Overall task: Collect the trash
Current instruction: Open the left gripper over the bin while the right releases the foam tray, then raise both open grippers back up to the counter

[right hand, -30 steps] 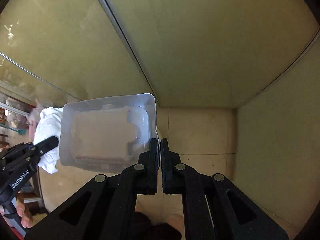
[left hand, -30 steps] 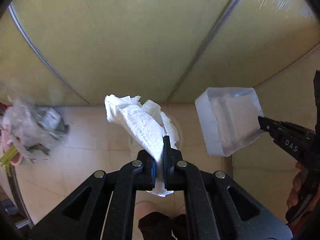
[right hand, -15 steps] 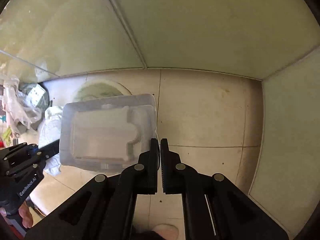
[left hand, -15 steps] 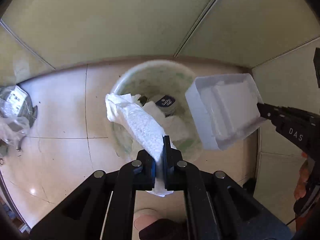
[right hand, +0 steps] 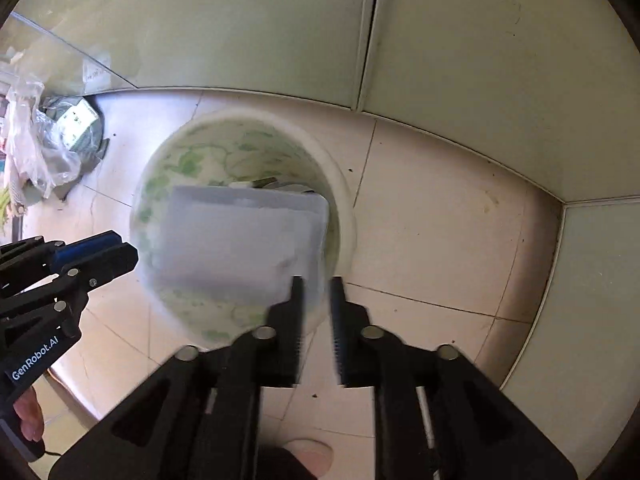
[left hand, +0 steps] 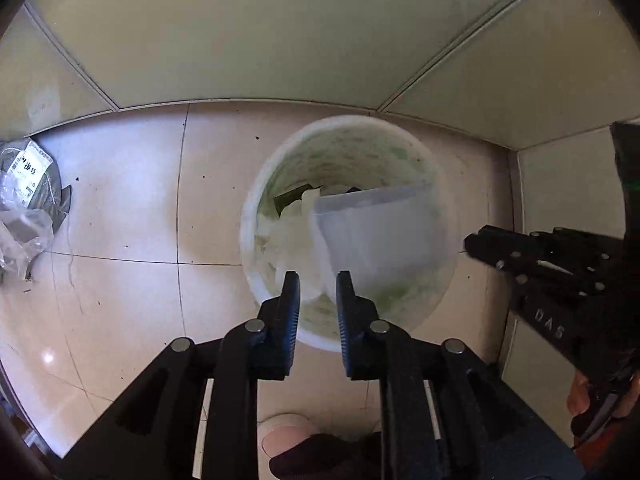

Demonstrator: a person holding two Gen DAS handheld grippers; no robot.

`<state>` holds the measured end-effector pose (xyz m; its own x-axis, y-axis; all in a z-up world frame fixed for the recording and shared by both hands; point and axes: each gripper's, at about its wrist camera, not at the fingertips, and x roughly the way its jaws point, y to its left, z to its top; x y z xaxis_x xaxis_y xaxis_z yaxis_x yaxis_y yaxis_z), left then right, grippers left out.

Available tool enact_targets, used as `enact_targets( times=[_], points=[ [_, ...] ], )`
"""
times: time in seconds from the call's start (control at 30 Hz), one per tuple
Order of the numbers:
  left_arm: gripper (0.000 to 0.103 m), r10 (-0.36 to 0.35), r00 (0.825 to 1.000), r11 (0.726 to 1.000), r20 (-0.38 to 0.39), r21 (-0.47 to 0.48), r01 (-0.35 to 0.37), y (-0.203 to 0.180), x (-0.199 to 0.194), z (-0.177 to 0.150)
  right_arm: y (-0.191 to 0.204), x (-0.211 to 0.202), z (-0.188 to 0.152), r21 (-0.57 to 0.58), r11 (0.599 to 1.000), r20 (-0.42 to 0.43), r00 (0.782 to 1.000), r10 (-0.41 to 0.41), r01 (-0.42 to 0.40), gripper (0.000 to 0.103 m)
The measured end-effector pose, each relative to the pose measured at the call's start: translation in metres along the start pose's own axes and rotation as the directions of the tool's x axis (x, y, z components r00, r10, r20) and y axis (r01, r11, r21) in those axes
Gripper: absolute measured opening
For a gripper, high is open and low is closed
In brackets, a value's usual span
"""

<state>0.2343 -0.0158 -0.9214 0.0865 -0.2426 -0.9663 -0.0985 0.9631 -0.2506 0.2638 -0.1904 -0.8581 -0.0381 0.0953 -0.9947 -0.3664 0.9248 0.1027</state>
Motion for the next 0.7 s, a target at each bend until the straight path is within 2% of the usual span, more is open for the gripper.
enact_targets(
  times=[0.07,0.2,0.3,0.47,0.7],
  points=[
    [0.023,0.001,1.0,1.0,0.018,0.001,-0.001,-0.002,-0.009,0.002,0.0,-0.007,-0.002,-0.002,1.0,0.011,1.0,0.023,-0.023,0.027],
    [0.024,0.048,0.998,0.999,0.033,0.024,-0.049,-0.005,-0.023,-0.001,0.003,-0.026,-0.008,-0.005,1.0,0.036,0.999,0.012,-0.012,0.028],
    [0.024,0.056,0.998,0.998,0.03,0.025,-0.057,-0.02,-0.053,-0.002,0.001,-0.057,-0.01,0.015,0.999,0.064,0.997,0.037,-0.038,0.028],
    [0.024,0.043,0.998,0.999,0.036,0.029,-0.044,-0.04,-0.137,-0.006,0.013,-0.153,-0.016,0.041,0.998,0.106,0.993,0.05,-0.054,0.028],
    [0.025,0.055,0.993,0.997,0.106,0.04,-0.06,-0.089,-0.309,-0.005,0.03,-0.341,-0.024,0.069,0.994,0.21,0.975,0.068,-0.084,0.028]
  ],
)
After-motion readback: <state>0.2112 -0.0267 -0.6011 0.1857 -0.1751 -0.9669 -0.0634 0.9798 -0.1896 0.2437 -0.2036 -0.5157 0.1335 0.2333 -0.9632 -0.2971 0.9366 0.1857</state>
